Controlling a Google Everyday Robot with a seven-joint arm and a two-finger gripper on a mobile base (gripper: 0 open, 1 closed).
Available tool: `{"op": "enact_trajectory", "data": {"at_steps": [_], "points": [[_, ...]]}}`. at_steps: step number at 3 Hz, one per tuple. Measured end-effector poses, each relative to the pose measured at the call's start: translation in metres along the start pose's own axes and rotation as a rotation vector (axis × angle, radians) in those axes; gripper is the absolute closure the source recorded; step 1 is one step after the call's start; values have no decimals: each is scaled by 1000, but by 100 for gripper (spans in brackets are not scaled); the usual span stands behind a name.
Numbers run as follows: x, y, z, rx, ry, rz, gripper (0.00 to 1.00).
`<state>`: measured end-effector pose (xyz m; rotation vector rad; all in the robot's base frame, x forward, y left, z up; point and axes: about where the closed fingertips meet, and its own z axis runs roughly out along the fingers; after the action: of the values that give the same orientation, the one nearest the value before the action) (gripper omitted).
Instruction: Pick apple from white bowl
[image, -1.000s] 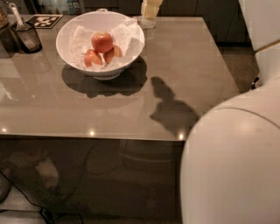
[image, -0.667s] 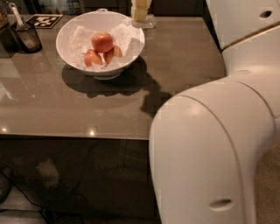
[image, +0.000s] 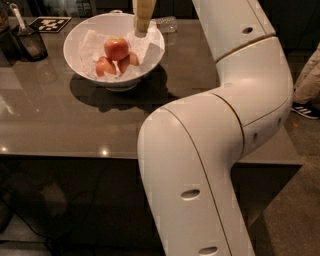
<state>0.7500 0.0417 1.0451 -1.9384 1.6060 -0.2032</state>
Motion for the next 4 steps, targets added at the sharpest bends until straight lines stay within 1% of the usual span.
{"op": "enact_trajectory", "data": {"at_steps": [1,3,4], "points": [[-8,-1,21,-12,-38,-9,0],[-14,9,62,-75,-57,-31,0],[-13,15,78,-106,-48,-40,0]]}}
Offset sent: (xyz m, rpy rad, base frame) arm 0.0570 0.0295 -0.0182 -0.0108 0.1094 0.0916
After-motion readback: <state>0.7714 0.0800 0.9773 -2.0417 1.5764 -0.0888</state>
